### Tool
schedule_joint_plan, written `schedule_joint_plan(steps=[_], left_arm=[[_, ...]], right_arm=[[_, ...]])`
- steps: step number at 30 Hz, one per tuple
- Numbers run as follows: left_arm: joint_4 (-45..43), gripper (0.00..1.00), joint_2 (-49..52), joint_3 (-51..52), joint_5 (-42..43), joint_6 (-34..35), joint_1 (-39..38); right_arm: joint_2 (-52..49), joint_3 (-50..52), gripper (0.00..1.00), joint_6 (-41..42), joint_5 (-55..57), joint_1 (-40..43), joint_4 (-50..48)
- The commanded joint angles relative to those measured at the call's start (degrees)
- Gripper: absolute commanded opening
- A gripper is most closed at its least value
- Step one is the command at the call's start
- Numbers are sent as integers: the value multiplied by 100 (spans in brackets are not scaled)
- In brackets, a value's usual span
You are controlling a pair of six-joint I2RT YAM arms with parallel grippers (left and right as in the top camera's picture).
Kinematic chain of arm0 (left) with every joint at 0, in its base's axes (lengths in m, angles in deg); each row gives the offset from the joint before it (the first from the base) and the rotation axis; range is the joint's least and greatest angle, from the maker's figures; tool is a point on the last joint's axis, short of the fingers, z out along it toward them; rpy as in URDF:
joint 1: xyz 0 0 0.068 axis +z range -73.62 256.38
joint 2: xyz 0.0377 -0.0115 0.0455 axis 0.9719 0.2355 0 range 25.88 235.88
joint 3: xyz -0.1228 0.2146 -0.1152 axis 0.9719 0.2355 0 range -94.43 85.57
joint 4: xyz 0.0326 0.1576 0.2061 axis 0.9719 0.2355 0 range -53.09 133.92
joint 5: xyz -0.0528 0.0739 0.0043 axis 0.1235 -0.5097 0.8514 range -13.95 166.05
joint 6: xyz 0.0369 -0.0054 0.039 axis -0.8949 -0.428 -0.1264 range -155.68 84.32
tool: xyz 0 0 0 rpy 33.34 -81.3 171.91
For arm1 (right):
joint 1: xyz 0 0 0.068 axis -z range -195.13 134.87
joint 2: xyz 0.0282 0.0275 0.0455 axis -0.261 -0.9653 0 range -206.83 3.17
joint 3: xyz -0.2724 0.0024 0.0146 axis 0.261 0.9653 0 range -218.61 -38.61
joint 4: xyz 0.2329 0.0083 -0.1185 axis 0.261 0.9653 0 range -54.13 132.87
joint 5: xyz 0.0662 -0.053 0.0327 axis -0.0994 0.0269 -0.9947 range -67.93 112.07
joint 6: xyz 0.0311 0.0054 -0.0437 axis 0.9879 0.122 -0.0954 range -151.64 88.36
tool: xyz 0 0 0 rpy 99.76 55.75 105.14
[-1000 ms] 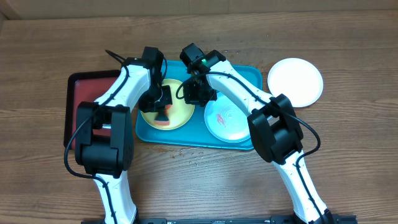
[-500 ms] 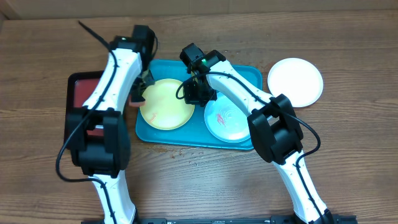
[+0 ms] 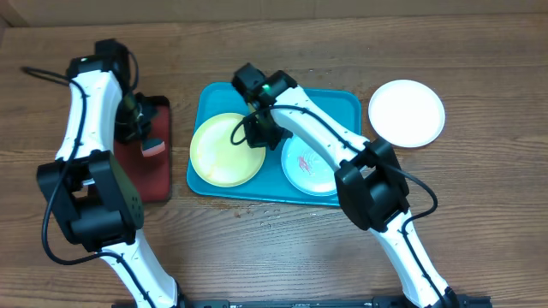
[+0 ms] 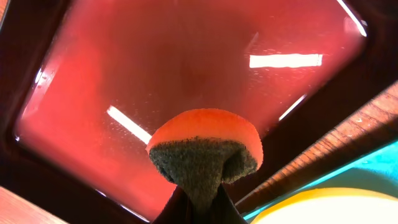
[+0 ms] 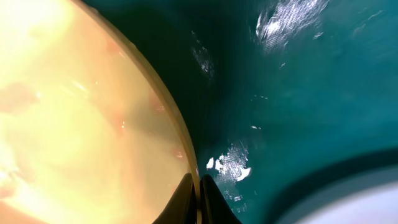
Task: Clean dirty plates on tray and stack at the side
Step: 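Move the left gripper with sponge back over the red tray, then lift the yellow plate with the right gripper and stack it on white plate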
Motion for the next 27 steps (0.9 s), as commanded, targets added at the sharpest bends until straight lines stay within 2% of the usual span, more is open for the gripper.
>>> schedule_joint_plan(steps=[1,8,13,22,27], left_arm=[[70,4,-186,-138,315,114,133],[175,4,-186,-138,286,-15,247],[177,4,-186,-136,286,-17,238],[179,4,-186,-20,289,-42,238],[122,4,-186,96,289,-61,238]], right_arm=[[542,-640,4,-118,1427,-286,251],[671,-1309,4,-321,4489,-782,1134],[671,-1342,4,-1373,5593,-1054,1241],[671,-1342,4,-1845,7475,-1261,1241],[671,-1342,4,-1943,7960,-1270,1241]])
